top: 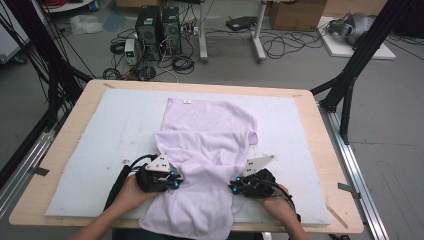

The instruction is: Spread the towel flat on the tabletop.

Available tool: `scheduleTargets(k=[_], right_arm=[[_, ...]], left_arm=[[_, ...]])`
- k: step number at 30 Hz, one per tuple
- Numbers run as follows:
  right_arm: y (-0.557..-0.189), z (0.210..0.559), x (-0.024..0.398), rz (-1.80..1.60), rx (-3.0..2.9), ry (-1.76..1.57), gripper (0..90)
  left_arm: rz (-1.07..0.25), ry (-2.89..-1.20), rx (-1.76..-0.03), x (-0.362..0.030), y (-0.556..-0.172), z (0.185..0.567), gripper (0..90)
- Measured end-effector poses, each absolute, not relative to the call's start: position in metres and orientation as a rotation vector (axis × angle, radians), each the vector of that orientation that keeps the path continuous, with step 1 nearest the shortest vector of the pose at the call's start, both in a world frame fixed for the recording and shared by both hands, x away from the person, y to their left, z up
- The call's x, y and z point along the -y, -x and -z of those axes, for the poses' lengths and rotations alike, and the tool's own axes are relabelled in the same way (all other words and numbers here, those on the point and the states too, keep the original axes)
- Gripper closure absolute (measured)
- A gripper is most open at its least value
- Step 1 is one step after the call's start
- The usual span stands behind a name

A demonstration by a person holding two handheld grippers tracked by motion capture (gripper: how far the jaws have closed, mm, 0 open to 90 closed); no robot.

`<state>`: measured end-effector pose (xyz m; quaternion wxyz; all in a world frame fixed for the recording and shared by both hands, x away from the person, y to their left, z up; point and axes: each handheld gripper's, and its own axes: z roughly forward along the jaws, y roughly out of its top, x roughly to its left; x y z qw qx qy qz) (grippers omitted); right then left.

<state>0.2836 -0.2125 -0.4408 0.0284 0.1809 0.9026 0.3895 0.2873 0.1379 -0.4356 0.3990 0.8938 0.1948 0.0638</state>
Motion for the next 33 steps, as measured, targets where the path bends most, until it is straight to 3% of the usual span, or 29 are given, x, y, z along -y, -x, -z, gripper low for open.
scheduleTargets(k=[11,15,20,25,28,31,33], right_arm=[[-0.242,0.413,0.19,-1.301,-2.833,-0.32,85.3],[-0.22,0.397,0.187,-1.399,-2.855,-0.213,77.7],[-0.231,0.383,0.201,-1.342,-2.768,-0.302,67.9],[-0.254,0.406,0.207,-1.269,-2.766,-0.438,63.2],[-0.264,0.425,0.209,-1.228,-2.786,-0.496,62.6],[-0.269,0.438,0.211,-1.185,-2.808,-0.536,60.3],[-0.269,0.441,0.213,-1.182,-2.807,-0.536,59.4]], left_arm=[[-0.218,-2.191,-0.466,-0.186,-0.218,0.403,80.3],[-0.201,-2.144,-0.451,-0.194,-0.204,0.393,64.2],[-0.26,-2.137,-0.477,-0.192,-0.228,0.397,60.5],[-0.293,-2.158,-0.557,-0.183,-0.263,0.414,73.1],[-0.287,-2.183,-0.576,-0.174,-0.279,0.421,75.4],[-0.269,-2.205,-0.582,-0.163,-0.292,0.427,72.5],[-0.248,-2.225,-0.601,-0.155,-0.299,0.431,63.2]])
